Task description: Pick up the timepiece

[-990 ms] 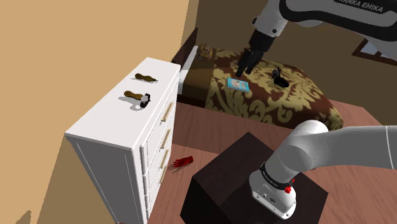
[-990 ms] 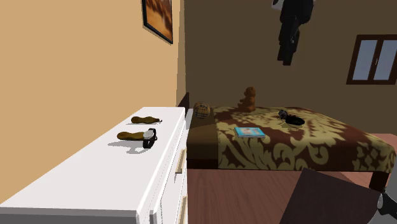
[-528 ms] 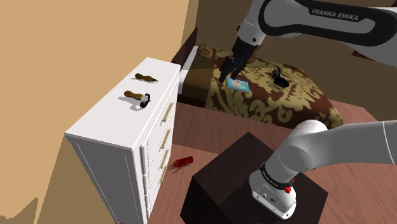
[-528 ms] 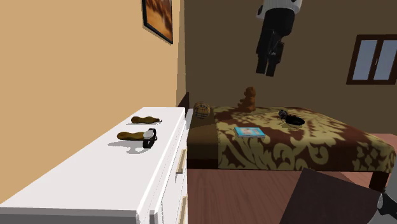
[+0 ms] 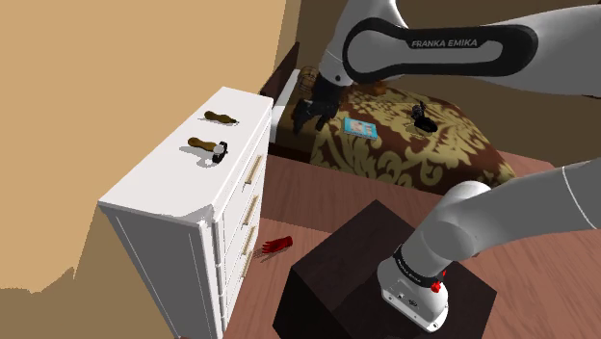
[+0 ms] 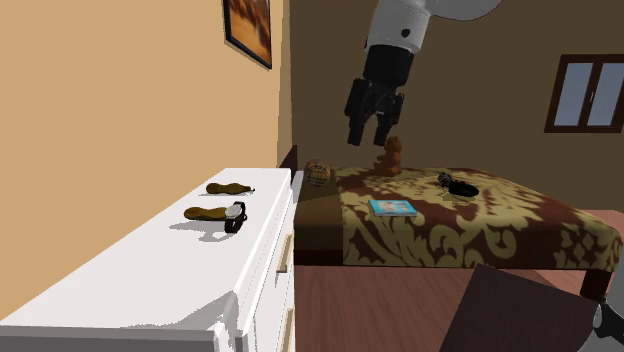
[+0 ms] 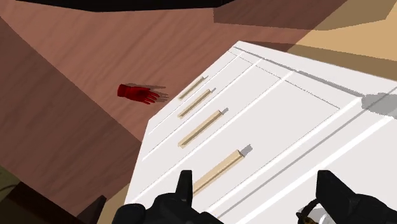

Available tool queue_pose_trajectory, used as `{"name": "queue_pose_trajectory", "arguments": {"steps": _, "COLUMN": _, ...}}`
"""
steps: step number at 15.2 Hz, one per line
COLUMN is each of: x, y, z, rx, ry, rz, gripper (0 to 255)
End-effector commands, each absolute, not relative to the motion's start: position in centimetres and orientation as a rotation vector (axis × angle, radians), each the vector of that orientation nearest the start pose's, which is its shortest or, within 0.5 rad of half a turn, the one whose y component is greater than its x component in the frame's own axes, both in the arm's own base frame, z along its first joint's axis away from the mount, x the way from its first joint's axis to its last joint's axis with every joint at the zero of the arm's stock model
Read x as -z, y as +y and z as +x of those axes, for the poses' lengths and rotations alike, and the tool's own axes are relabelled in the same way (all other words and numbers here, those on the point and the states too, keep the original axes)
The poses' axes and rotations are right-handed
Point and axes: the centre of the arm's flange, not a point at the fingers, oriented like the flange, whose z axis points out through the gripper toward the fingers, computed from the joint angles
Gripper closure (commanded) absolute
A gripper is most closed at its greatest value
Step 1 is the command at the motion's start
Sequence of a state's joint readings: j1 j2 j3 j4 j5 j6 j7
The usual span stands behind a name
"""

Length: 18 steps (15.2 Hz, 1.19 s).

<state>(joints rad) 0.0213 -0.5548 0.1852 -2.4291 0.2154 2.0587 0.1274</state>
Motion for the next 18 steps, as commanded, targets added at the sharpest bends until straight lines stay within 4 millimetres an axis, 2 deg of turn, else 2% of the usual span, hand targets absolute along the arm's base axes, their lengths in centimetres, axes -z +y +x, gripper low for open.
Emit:
{"name": "queue_pose_trajectory", "arguments": {"steps": 1, "x": -50.6, "y": 12.0, "z": 40.7, "rx": 0.268, "ry": 0.064, "rz": -2.999, "gripper": 0}}
{"name": "queue_pose_trajectory", "arguments": {"steps": 18, "x": -41.4, "y": 25.2, "z": 55.0, "rx": 0.443, "ry": 0.296, "rz": -2.968, "gripper": 0}}
